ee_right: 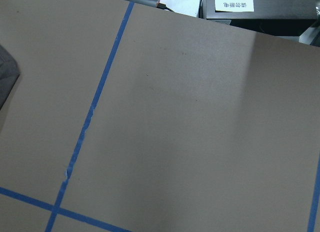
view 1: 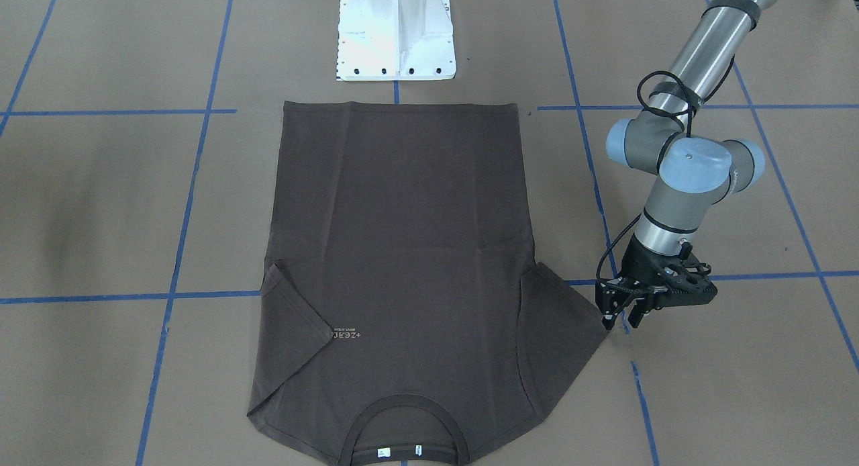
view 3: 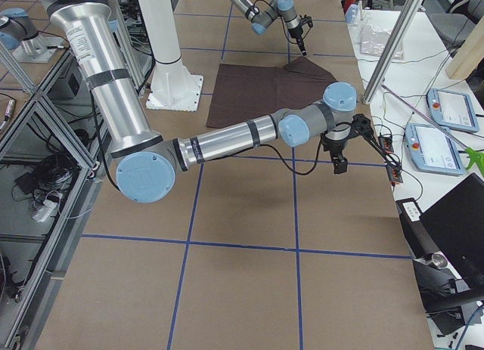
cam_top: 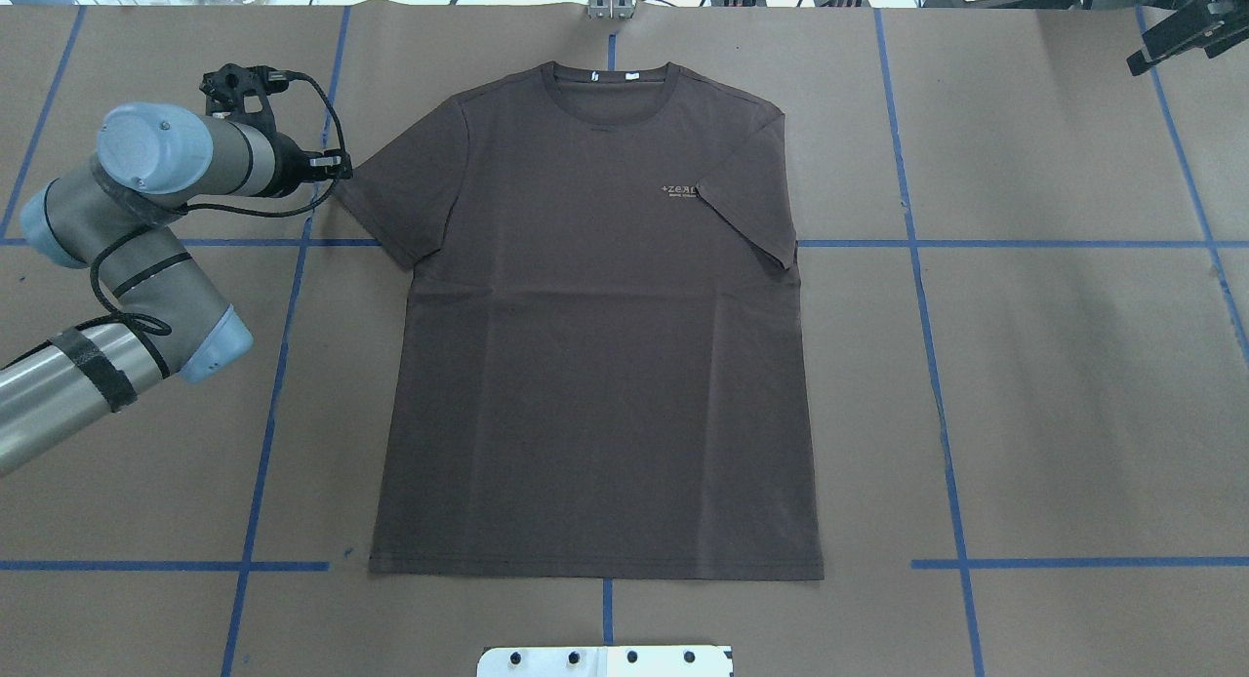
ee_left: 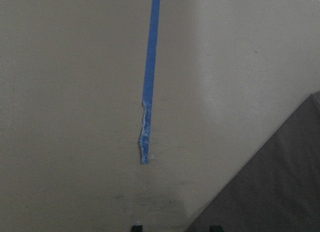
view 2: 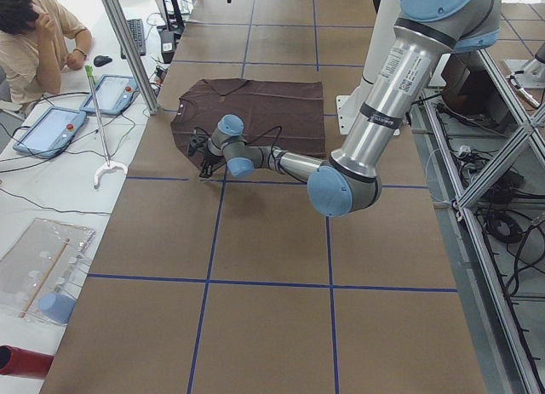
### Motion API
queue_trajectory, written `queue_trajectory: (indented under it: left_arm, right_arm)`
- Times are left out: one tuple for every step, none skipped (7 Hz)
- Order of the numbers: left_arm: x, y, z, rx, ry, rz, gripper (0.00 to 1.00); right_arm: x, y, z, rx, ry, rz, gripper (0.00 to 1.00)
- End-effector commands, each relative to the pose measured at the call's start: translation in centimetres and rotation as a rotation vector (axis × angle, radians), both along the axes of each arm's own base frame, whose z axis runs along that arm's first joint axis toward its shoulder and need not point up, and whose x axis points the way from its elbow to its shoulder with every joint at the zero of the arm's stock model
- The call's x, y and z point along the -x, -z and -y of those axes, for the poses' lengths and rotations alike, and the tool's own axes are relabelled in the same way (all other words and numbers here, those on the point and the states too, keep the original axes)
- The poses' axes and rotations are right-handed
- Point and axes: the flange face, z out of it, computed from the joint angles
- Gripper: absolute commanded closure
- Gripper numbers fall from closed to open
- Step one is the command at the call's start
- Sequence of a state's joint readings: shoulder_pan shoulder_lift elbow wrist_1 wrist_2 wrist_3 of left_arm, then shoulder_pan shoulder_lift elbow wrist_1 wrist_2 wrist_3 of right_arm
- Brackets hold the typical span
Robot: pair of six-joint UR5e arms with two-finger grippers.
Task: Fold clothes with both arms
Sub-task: 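Move the left gripper toward the sleeve nearest it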
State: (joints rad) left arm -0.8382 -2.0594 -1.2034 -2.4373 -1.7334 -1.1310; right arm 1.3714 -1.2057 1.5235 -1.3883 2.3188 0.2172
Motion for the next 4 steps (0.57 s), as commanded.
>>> queue_trajectory:
  left_arm:
    - [-0.65,-0.21,-0.14,-0.003,-0.005,-0.002,0.45]
    - [-0.93,-0.21,-0.32,-0.004,-0.011,-0.001,0.45]
    - [-1.09,-0.34,-0.48,-0.003,-0.015,0.002,0.46]
    - [-1.19,-0.44,-0.52,-0.003,-0.016,0.006,0.48]
  right_arm:
    - [0.0,-0.09,0.02,0.001,0.0,-0.001,0.0]
    - [0.0,-0.09,0.02,0.002,-0.001,-0.001,0.0]
    - [0.01,-0.01,0.0,0.0,0.001,0.0,0.0]
    - [0.0,-0.11,-0.04,0.001,0.001,0.0,0.0]
